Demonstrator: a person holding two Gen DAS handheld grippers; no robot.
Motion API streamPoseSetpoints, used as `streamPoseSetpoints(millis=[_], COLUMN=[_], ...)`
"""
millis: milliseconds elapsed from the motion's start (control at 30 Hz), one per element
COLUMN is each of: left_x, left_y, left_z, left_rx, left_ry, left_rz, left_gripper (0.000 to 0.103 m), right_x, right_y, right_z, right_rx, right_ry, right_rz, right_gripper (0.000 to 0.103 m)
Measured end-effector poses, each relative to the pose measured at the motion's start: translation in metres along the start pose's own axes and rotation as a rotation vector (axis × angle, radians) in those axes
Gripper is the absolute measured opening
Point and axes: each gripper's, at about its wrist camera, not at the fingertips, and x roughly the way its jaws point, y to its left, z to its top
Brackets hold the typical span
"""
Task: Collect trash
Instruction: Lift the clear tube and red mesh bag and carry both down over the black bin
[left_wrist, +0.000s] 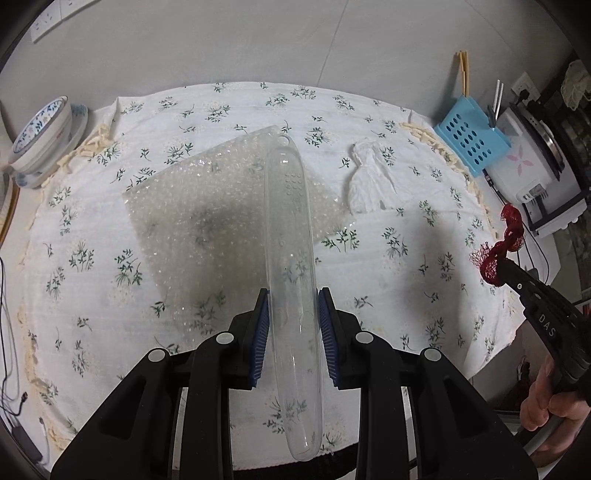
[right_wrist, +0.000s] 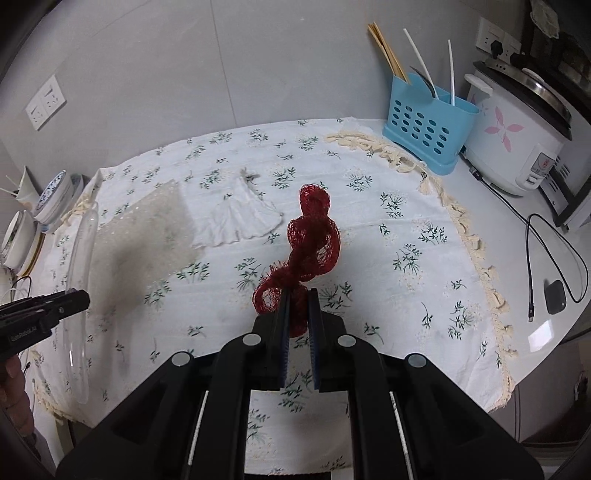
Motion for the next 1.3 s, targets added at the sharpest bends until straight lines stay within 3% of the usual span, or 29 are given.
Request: streamPoseSetpoints(millis=[567, 1300], left_x=[-0.055, -0.076], left_y=[-0.016, -0.031], left_z=[-0.051, -0.133], left_rx=[0.015, -0.003], left_ry=[-0.039, -0.032], left_rz=[-0.019, -0.017], left_gripper=[0.026, 0.026], right_x=[-0.06, -0.094], right_y=[0.02, 0.018], right_z=[-0.042, -0.11], right_rx=[-0.049, -0.086], right_ry=[0.002, 0.018], right_rz=[0.052, 0.116], right_gripper=[0.008, 0.008])
